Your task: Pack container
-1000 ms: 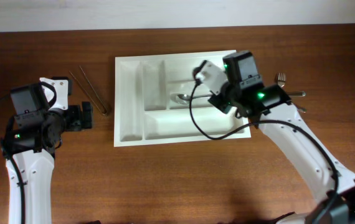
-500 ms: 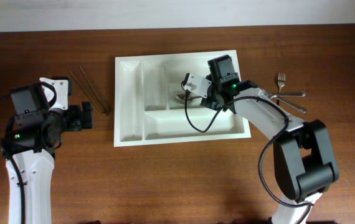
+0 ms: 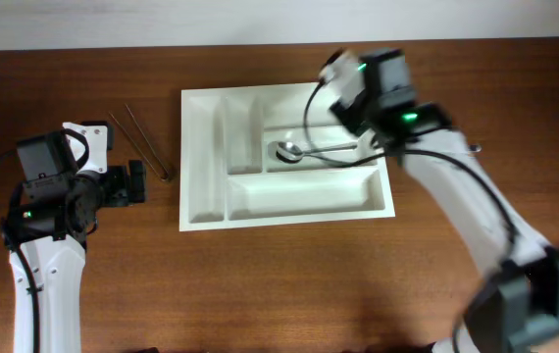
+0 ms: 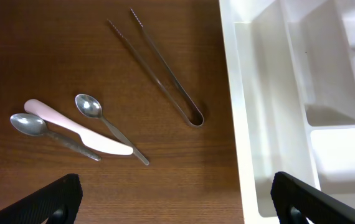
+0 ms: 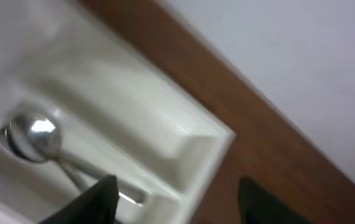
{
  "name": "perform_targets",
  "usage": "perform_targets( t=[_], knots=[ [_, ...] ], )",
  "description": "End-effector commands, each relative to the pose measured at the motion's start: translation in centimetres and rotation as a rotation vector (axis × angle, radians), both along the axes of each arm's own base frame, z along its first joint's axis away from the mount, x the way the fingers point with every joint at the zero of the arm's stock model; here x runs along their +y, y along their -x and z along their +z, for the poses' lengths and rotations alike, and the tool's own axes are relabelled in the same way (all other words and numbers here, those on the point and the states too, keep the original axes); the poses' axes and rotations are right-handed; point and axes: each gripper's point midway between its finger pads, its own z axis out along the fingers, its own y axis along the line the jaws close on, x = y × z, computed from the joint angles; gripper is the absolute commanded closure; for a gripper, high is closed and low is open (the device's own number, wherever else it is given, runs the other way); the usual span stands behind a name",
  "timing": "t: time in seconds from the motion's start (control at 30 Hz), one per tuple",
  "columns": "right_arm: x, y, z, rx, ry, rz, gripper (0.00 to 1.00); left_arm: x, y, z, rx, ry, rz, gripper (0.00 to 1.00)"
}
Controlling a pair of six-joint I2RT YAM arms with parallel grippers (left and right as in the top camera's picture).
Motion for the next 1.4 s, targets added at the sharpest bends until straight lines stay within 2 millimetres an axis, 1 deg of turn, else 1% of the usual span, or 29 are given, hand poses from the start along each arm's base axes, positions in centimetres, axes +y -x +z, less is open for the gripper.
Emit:
perform_targets(
  t=[0.0,0.03,0.1,0.2,0.27,0.33,0.37,0.43,0.47,0.53,0.67,0.73,0.8,0.83,0.9,0.97,1.1,1.27,1.37],
  knots=[
    [-4.0,0.9,6.1,-0.066,-0.183,-0.218,0.36,0.2,-0.2,0.6,-0.013,-0.012,-0.006,0.01],
    [-5.1,1.4,6.4,-0.051,-0.23,-0.262,0.34,0.2,-0.2,0.6,-0.013,-0.012,-0.006,0.01],
    [-7.4,2.2,6.4,-0.001,-0.332,-0.341,0.31,0.2,-0.2,0.6,-0.013,-0.012,-0.006,0.01],
    [-11.4,2.7,5.1,0.086,-0.499,-0.489,0.32,0.2,-0.2,0.6,-0.013,-0.012,-0.006,0.01],
    [-14.8,2.7,3.5,0.138,-0.632,-0.675,0.36,0.2,-0.2,0.6,-0.013,-0.012,-0.006,0.01],
    [-18.3,3.0,1.4,0.192,-0.759,-0.898,0.42,0.2,-0.2,0.6,-0.013,-0.012,-0.006,0.01],
    [-19.7,3.2,0.2,0.221,-0.818,-1.005,0.43,0.2,-0.2,0.6,-0.013,-0.012,-0.006,0.01],
    [-21.9,4.0,-2.3,0.287,-0.91,-1.195,0.43,0.2,-0.2,0.6,-0.013,-0.012,-0.006,0.01],
    [-22.5,4.4,-3.5,0.323,-0.941,-1.262,0.44,0.2,-0.2,0.6,-0.013,-0.012,-0.006,0.01],
    [-23.0,4.7,-5.6,0.395,-0.97,-1.326,0.46,0.2,-0.2,0.6,-0.013,-0.012,-0.006,0.01],
    [-23.0,4.8,-9.6,0.501,-0.942,-1.374,0.47,0.2,-0.2,0.6,-0.013,-0.012,-0.006,0.01],
    [-23.0,4.8,-11.4,0.54,-0.928,-1.392,0.51,0.2,-0.2,0.6,-0.013,-0.012,-0.006,0.01],
    [-23.1,4.6,-13.0,0.566,-0.918,-1.405,0.59,0.2,-0.2,0.6,-0.013,-0.012,-0.006,0.01],
    [-23.1,4.5,-13.8,0.581,-0.919,-1.423,0.61,0.2,-0.2,0.6,-0.013,-0.012,-0.006,0.01],
    [-23.0,4.7,-15.3,0.615,-0.931,-1.471,0.6,0.2,-0.2,0.6,-0.013,-0.012,-0.006,0.01],
    [-22.7,4.7,-16.3,0.645,-0.941,-1.491,0.61,0.2,-0.2,0.6,-0.013,-0.012,-0.006,0.01],
    [-22.9,4.3,-17.3,0.642,-0.969,-1.542,0.61,0.2,-0.2,0.6,-0.013,-0.012,-0.006,0.01],
    [-23.7,2.1,-17.4,0.558,-1.023,-1.523,0.61,0.2,-0.2,0.6,-0.013,-0.012,-0.006,0.01],
    [-23.9,1.4,-17.6,0.537,-1.048,-1.533,0.6,0.2,-0.2,0.6,-0.013,-0.012,-0.006,0.01]
  ],
)
